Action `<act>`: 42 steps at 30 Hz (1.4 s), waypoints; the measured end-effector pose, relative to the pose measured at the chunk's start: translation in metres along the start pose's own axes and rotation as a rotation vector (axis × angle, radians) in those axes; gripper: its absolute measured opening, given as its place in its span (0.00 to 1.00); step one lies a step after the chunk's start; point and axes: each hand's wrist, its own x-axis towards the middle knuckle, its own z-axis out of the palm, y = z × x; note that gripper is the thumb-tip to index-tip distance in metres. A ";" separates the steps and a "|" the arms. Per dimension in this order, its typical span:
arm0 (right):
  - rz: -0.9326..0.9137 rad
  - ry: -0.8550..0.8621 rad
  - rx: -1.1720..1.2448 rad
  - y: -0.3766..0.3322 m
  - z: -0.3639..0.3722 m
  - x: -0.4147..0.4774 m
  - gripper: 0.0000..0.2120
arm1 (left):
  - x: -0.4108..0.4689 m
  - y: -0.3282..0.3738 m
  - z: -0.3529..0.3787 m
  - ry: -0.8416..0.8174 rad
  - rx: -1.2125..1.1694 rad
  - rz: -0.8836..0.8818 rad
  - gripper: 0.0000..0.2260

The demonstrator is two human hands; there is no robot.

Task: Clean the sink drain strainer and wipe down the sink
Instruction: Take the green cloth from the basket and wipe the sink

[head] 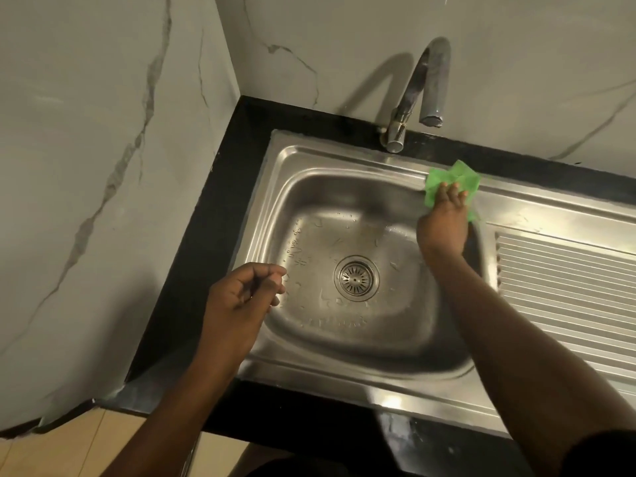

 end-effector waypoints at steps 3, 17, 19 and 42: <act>-0.103 -0.044 0.020 -0.050 0.024 -0.005 0.36 | -0.002 -0.004 0.000 0.000 0.030 -0.014 0.07; -0.756 -0.265 -0.363 -0.098 0.029 0.000 0.33 | 0.001 -0.001 0.008 0.032 0.004 0.021 0.12; -0.647 -0.237 -0.417 -0.052 0.010 0.004 0.35 | 0.002 -0.001 0.014 0.014 -0.011 0.030 0.12; 0.018 0.002 -0.121 -0.023 0.008 0.011 0.33 | 0.016 -0.013 -0.001 -0.028 -0.033 -0.038 0.08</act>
